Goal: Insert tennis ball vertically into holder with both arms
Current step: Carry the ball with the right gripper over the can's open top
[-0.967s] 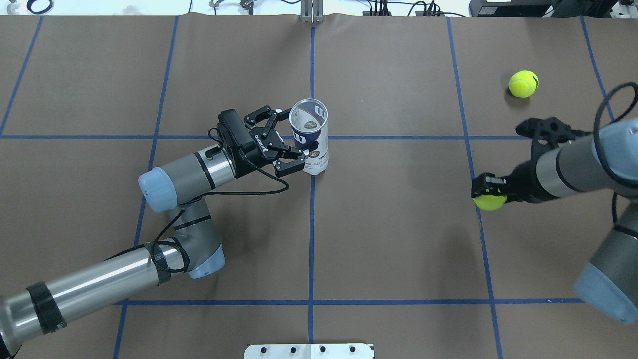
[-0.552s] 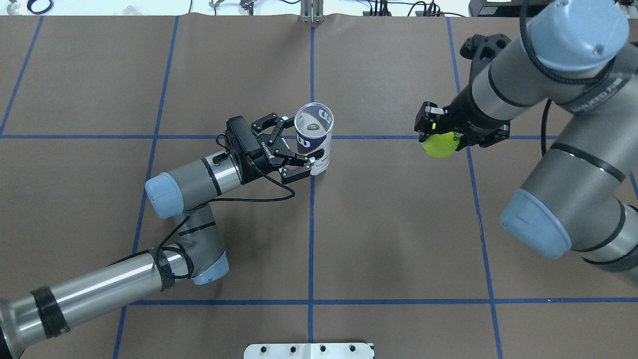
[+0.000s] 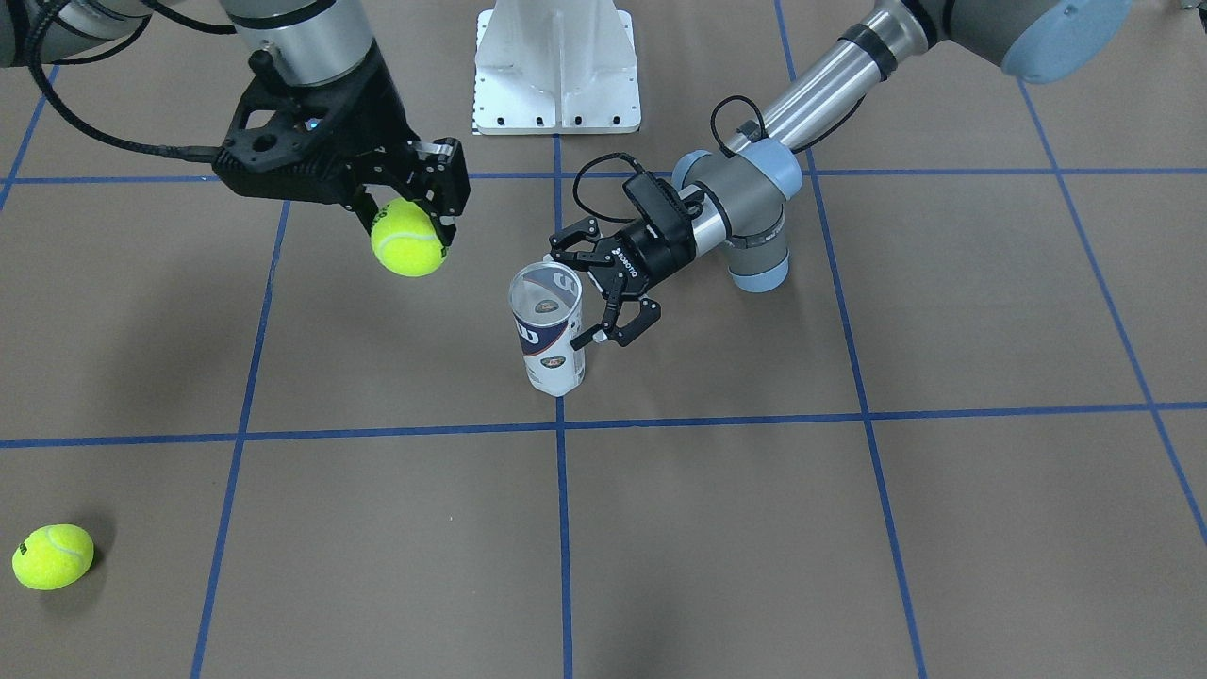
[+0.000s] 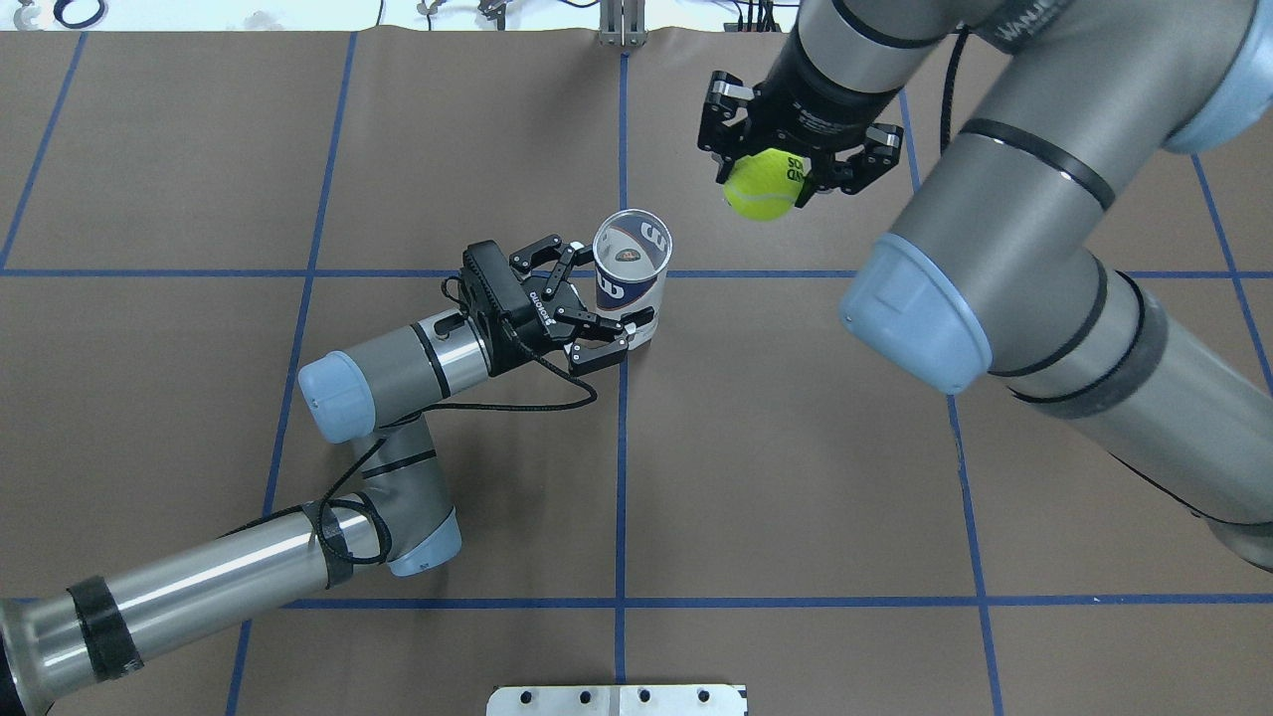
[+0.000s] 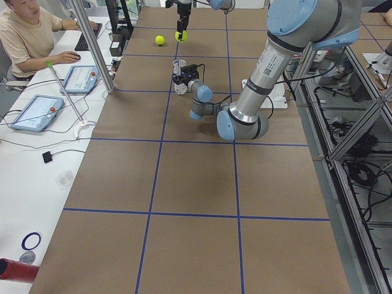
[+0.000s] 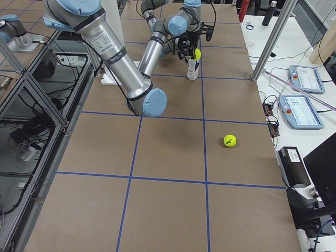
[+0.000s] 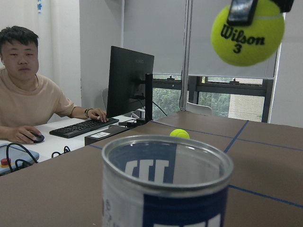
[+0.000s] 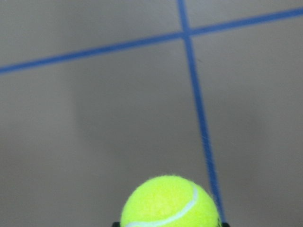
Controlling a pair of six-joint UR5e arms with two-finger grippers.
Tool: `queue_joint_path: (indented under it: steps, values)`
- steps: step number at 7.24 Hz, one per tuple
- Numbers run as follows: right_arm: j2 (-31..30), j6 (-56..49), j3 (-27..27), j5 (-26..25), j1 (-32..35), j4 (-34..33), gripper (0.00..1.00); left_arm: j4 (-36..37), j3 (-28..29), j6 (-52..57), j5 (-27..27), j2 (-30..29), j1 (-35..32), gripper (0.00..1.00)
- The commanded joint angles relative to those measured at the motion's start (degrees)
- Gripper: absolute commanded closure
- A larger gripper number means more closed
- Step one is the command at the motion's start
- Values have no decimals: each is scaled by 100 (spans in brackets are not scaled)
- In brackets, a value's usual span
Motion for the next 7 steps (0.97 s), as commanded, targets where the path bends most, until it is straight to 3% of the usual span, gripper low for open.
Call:
queue_joint_path:
  steps: [1,2,7]
  values:
    - [1190,243,-1278,3,-12,-89,100,11,10,3,7,1,47,1]
    - [1483,243,-1676,-23,-73,-80,100,20,10,3,7,1,56,1]
    - [1416,243,-1601,-24,-276,-89,88,20,19,3,-2,1,-58,1]
